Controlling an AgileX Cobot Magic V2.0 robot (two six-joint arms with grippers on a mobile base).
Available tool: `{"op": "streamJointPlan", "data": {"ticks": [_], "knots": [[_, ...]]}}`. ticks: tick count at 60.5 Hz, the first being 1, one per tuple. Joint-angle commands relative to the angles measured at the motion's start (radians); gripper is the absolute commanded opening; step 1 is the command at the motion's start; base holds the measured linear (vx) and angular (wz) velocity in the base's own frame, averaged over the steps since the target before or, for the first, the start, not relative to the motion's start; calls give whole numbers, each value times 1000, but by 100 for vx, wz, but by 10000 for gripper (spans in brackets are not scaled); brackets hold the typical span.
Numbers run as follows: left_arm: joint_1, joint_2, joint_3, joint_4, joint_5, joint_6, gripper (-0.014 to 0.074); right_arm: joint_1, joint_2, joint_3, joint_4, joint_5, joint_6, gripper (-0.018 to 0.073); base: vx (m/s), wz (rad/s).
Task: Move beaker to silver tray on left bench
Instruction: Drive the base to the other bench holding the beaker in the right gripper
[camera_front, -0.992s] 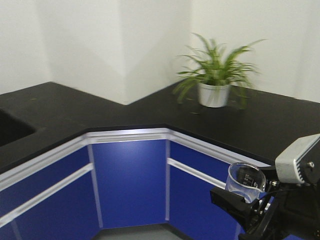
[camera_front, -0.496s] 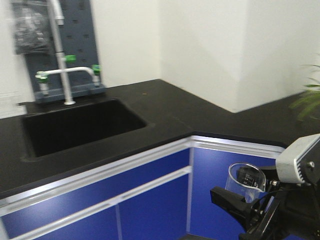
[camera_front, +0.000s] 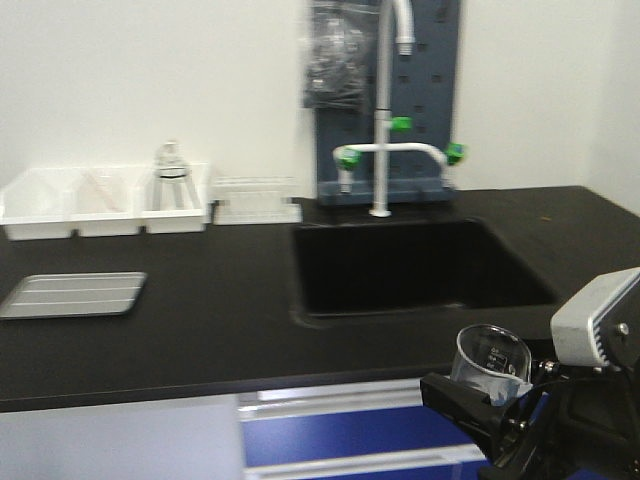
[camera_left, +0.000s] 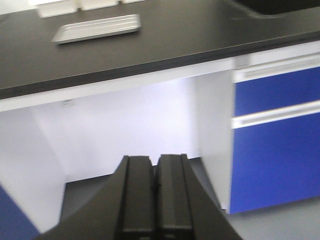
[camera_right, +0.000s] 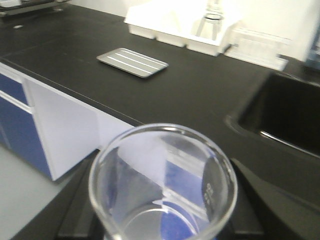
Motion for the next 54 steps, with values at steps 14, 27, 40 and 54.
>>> {"op": "streamJointPlan", "data": {"ticks": [14,27,40,54], "knots": [[-5,-7,20,-3,-81,-2,1,1,-17,-30,-9,18,2,-11,21,63],[-5,-7,20,-3,-81,-2,1,1,-17,-30,-9,18,2,-11,21,43],[-5,-7,20,-3,-81,-2,1,1,-17,-30,-9,18,2,-11,23,20],[-5,-7,20,-3,-81,-2,1,1,-17,-30,-9,18,2,-11,25,8]]}}
